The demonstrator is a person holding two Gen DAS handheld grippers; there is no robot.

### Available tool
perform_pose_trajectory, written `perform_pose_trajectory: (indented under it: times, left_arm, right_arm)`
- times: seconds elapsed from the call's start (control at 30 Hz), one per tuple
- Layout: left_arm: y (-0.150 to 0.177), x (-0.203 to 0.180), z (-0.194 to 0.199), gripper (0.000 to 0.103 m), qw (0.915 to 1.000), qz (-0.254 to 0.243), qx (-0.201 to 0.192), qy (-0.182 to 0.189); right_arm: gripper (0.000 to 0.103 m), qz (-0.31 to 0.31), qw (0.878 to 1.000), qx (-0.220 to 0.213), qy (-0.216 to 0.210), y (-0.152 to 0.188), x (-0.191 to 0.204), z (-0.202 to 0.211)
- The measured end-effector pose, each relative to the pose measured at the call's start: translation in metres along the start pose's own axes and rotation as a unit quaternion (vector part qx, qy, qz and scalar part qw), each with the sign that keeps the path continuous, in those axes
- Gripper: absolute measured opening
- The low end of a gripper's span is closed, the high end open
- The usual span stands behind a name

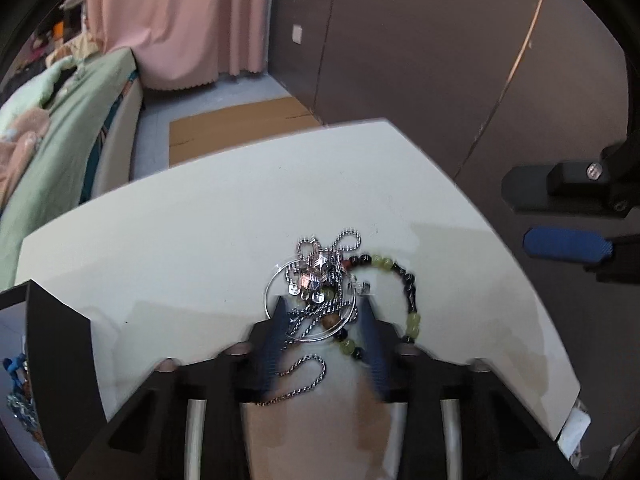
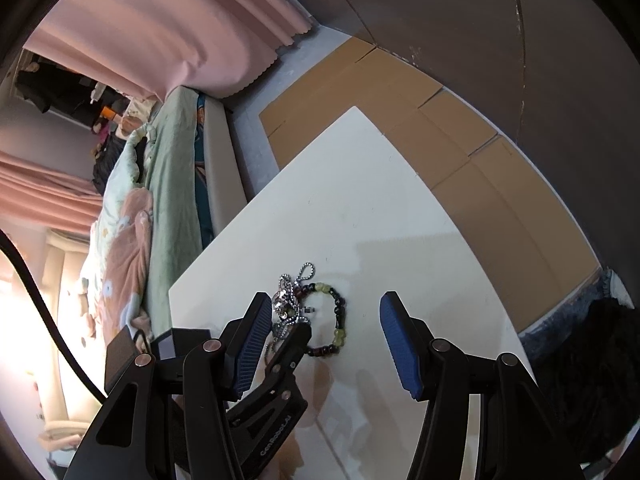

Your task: Organize jewelry

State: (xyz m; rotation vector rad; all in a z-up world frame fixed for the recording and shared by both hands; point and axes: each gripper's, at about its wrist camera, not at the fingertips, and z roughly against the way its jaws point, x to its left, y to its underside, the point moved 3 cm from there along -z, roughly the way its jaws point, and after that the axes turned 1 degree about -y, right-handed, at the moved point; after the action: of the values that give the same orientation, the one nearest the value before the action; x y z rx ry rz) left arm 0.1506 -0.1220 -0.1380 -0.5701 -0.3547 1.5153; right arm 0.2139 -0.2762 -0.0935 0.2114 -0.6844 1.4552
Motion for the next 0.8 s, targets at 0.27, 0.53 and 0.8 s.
perform_pose_trajectory:
  times: [0.27,0.53,0.8]
  left_arm:
    - [0.004,0.009,0.008,0.009,0.9997,0.011,0.012,0.017]
    - [-0.004,0.026,0.039,0.009,0.9954,0.061,-0.006,0.074]
    - [-0.008,0.04,0.056,0.009,0.9868,0.106,-0.015,0.121]
  right_arm:
    - [0.057,0.009,1.0,0.004,0.005,0.005,0.004,0.0]
    - [0.057,0.016,1.0,0.007,0.008,0.01,0.006,-0.001]
    - [0.057,0.031,0.999,0.016,0.013,0.02,0.01,-0.005]
